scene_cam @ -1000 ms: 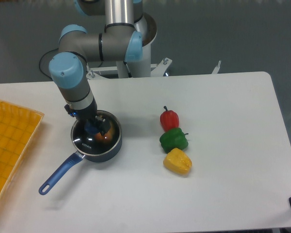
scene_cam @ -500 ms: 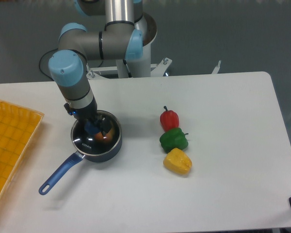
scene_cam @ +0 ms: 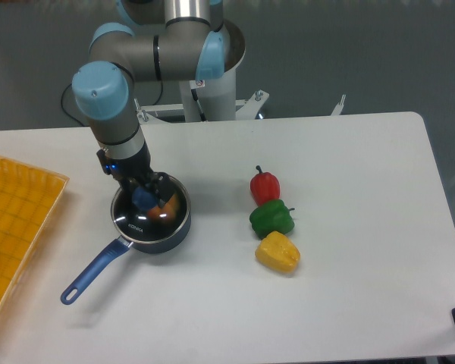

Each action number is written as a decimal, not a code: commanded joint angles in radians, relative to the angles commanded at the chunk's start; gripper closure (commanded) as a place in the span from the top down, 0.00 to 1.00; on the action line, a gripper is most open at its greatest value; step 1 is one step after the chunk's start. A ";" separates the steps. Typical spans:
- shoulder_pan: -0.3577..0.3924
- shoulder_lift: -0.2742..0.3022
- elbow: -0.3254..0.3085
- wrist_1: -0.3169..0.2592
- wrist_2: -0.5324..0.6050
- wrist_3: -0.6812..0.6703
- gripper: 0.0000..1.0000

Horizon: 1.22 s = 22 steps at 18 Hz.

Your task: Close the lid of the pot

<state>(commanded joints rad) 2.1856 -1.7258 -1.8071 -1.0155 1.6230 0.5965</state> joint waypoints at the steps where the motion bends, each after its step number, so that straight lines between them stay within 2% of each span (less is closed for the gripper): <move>1: 0.035 0.000 0.009 -0.003 -0.002 0.038 1.00; 8: 0.288 -0.003 0.034 -0.008 -0.026 0.296 1.00; 12: 0.457 -0.008 0.043 -0.058 -0.037 0.475 1.00; 15: 0.569 -0.029 0.043 -0.060 -0.038 0.652 1.00; 17: 0.634 -0.044 0.046 -0.058 -0.040 0.770 1.00; 22: 0.727 -0.100 0.077 -0.061 -0.087 1.032 1.00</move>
<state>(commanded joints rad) 2.9129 -1.8253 -1.7303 -1.0769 1.5356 1.6287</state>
